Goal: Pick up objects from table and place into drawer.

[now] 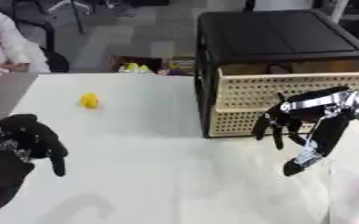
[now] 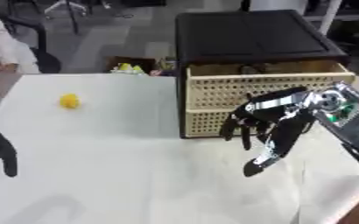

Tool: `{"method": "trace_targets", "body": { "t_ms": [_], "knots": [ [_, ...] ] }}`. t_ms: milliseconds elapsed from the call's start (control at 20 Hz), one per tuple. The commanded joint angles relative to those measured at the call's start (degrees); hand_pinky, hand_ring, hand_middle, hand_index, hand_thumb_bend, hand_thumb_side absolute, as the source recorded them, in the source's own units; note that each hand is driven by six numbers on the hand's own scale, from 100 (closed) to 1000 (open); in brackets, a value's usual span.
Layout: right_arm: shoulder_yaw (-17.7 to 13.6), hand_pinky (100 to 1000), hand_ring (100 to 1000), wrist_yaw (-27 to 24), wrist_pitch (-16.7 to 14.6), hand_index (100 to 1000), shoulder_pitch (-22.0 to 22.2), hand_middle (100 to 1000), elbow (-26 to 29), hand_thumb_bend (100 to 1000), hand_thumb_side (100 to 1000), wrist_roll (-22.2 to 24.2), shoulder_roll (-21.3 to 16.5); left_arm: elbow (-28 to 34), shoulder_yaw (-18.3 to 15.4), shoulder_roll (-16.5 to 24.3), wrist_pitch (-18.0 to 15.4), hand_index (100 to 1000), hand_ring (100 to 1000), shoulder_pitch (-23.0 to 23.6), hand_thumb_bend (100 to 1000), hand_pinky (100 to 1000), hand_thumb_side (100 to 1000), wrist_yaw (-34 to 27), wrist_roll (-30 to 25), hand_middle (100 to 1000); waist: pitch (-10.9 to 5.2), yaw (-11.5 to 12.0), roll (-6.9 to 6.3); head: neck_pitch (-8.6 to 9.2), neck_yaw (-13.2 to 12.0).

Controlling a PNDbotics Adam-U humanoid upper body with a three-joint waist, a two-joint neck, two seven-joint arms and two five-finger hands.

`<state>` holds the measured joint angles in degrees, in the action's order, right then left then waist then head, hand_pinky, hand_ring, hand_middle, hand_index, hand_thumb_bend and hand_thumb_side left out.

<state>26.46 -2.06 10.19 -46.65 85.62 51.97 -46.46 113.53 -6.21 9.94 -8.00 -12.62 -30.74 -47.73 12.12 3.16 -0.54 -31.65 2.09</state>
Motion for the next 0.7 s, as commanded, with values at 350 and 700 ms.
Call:
{"method": "trace_targets", "body": {
  "t_ms": [350, 700],
  "knots": [
    [-2.05, 233, 572, 1.56, -0.62, 848, -3.62, 743, -5.37, 633, 254, 0.00, 1.79, 1.06, -0.21, 0.17, 0.04, 893, 661, -0.64, 101, 489, 1000, 0.03, -0.40, 691, -0.57, 0.28, 0.07, 0.93, -0.04],
    [-3.09, 210, 563, 2.34, -1.52, 846, -4.96, 739, -7.99, 634, 274, 0.00, 3.27, 1.06, -0.32, 0.04, 0.32, 895, 660, -0.62, 104, 490, 1000, 0.23, -0.41, 689, -0.52, 0.37, 0.21, 1.08, -0.14]
  ]
}}
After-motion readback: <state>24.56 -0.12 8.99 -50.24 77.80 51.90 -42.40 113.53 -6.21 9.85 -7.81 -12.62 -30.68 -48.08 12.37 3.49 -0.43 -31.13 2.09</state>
